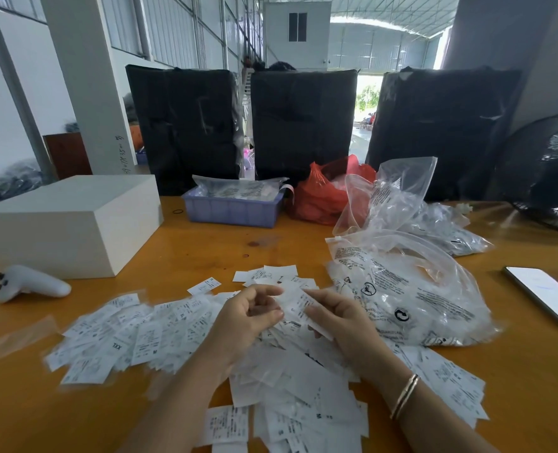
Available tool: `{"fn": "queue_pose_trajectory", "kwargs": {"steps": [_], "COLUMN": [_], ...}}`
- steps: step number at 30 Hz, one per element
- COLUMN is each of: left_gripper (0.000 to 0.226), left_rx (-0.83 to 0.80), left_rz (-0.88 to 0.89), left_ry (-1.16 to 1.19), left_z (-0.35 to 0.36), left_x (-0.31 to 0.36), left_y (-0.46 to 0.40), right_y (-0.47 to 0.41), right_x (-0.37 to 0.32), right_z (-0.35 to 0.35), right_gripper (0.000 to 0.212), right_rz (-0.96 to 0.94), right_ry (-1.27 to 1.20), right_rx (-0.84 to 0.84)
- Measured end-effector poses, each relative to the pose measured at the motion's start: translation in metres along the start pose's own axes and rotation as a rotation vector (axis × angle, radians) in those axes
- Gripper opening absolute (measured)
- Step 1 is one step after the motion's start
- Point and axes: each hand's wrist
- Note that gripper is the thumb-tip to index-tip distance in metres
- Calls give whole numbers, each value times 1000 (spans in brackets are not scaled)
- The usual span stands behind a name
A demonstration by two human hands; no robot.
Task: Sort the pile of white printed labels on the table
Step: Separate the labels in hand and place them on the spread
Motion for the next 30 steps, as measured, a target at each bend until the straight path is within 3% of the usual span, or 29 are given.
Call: {"fn": "queue_pose_trajectory", "kwargs": {"steps": [7,14,17,22,30], "left_gripper": [12,8,9,5,9], "left_rx": [-2,0,69,174,164], "left_rz": [-55,-71,-85,-99,-83], "left_ry": [7,-7,21,83,46], "left_z": [0,3,2,-1,0], "left_x": [2,2,3,4,7], "left_y": [1,1,0,-3,-2], "right_y": [0,0,0,4,4], "right_x": [2,6,5,-1,-1], "right_z": [-1,6,6,-2,1], "right_gripper": [23,41,34,20,26], "right_rz": [-20,-58,-83,-70,-50], "right_ry": [97,233,169,-205,-155], "right_rx": [13,-34,54,191,129]}}
Point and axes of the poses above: each hand's wrist, its own y-axis away from the middle knuckle, its own z-axis out of the palm, x = y × z, and after that the axes turned 8 degrees about z, right-handed
